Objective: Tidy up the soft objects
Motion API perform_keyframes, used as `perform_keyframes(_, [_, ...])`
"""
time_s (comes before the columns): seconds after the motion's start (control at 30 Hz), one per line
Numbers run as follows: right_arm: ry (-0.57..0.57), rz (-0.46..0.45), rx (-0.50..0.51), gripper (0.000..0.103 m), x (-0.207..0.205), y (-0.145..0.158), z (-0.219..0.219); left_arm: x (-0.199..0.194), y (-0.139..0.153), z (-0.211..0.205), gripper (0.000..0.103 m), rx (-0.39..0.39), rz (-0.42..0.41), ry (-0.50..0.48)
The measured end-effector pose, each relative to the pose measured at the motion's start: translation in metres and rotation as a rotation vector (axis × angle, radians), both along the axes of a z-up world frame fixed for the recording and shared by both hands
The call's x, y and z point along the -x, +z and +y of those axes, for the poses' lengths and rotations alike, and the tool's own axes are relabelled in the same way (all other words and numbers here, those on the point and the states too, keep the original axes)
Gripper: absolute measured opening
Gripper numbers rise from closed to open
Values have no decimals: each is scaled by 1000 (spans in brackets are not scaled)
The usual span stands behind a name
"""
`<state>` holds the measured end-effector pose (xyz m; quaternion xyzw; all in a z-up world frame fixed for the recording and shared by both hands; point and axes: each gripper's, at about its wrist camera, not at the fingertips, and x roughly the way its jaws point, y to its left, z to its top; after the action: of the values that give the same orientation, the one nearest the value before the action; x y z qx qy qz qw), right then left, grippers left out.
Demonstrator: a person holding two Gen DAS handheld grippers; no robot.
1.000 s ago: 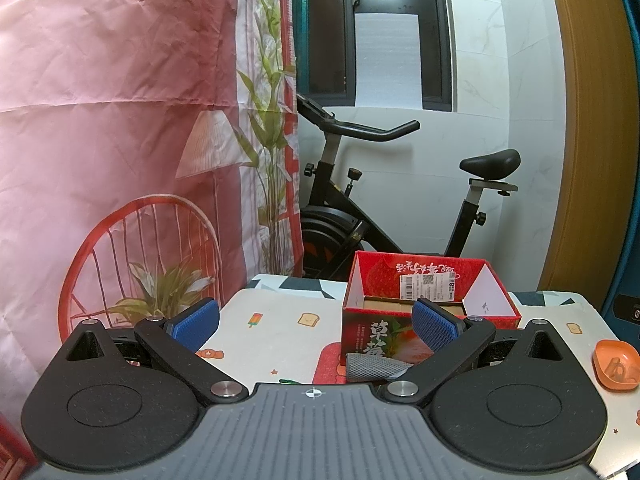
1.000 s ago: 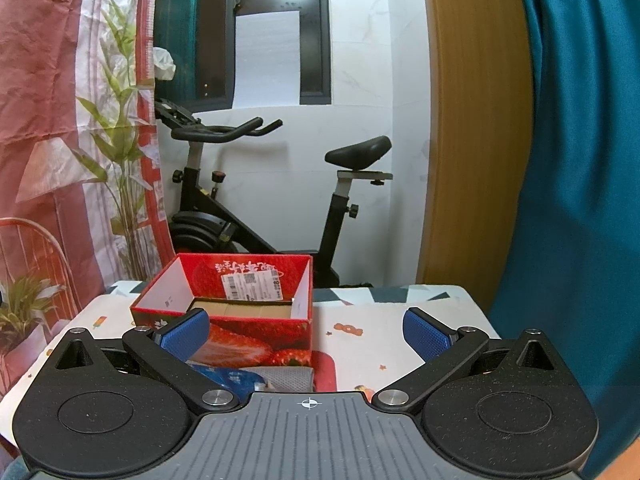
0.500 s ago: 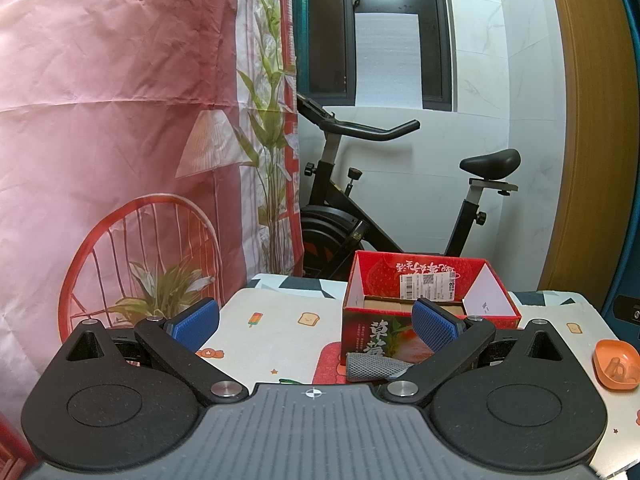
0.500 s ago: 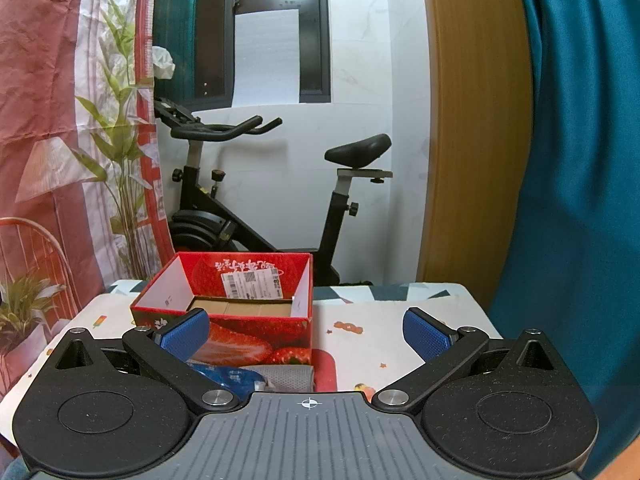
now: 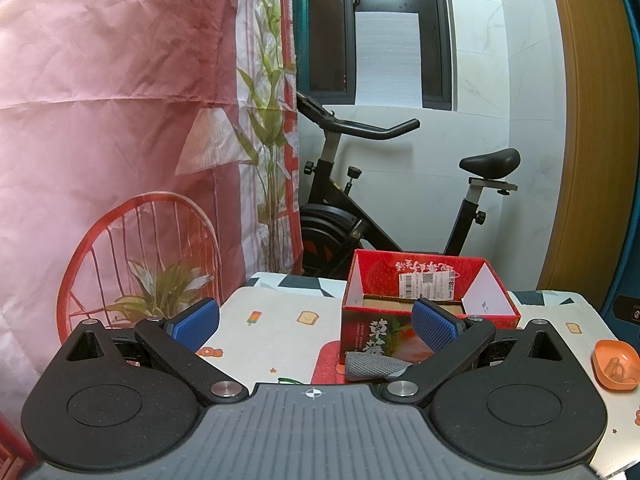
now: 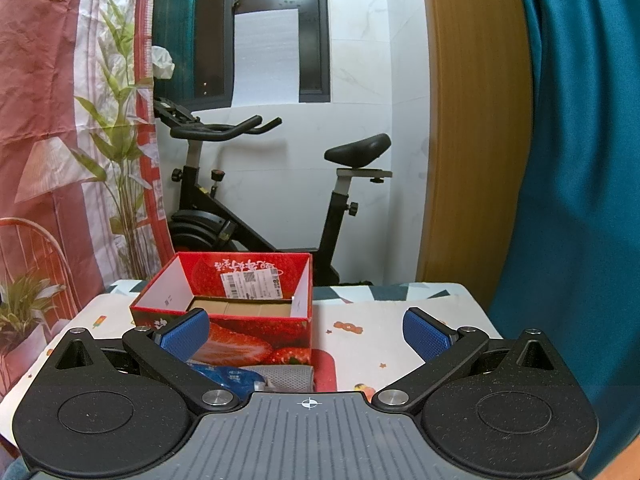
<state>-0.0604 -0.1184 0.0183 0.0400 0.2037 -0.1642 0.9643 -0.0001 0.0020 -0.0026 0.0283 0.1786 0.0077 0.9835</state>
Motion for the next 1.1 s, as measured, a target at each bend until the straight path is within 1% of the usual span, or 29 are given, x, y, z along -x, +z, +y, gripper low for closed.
perform_keyframes(0.1, [6, -5, -3, 103, 0, -6, -2, 0, -4, 2, 103, 6, 5, -5])
perform_keyframes(0.27, [28, -14, -44, 103, -5, -25, -12, -10, -19, 6, 103, 24, 26, -19])
perform_keyframes(0.37, [36, 0, -47, 103, -12, -39, -14, -23, -35, 11, 103, 41, 65, -18])
perform_keyframes(0.43, [35, 16, -33, 103, -18, -55, -14, -31, -47, 15, 103, 57, 94, -15])
perform_keyframes(0.5, [30, 39, -25, 103, -24, -70, -14, -40, -62, 20, 103, 75, 123, -18])
perform_keyframes(0.63, [37, 92, -38, 103, -38, -111, -13, -55, -93, 30, 103, 113, 177, -45])
perform_keyframes(0.8, [80, 197, -42, 103, -53, -160, -7, -80, -136, 39, 103, 110, 272, -51])
perform_keyframes(0.97, [128, 278, -74, 102, -62, -189, -3, -97, -171, 44, 103, 165, 357, -98])
perform_keyframes(1.1, [143, 327, -94, 102, -69, -206, -2, -106, -193, 37, 102, 146, 401, -142])
